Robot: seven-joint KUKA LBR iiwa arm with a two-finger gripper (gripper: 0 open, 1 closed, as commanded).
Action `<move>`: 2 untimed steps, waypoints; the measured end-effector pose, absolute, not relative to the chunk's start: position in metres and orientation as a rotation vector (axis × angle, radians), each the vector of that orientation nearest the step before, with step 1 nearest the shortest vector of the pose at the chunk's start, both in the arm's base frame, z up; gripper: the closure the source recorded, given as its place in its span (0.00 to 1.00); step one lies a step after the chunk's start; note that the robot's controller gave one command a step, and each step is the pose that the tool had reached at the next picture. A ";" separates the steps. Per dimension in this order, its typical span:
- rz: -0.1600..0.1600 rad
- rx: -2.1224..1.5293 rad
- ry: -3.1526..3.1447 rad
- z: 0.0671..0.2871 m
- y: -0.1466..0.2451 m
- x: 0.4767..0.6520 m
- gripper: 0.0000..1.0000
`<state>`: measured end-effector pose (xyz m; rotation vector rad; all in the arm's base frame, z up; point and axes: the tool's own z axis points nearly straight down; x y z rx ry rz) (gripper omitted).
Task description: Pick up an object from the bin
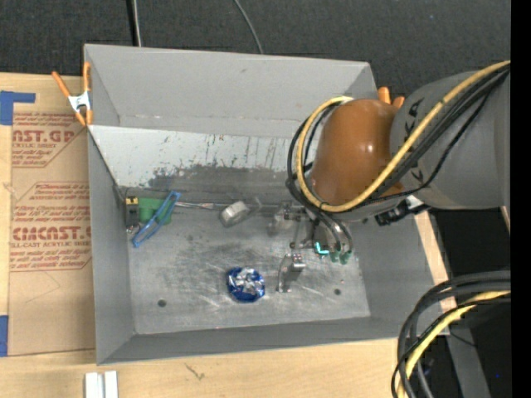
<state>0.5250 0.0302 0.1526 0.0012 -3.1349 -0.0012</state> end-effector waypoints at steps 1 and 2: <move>-0.002 0.706 -3.063 0.078 0.040 0.514 0.00; 0.002 1.053 -2.968 0.075 0.079 0.501 0.00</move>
Offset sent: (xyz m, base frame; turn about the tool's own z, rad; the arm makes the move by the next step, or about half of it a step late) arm -0.0109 0.0087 -0.0734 -0.4504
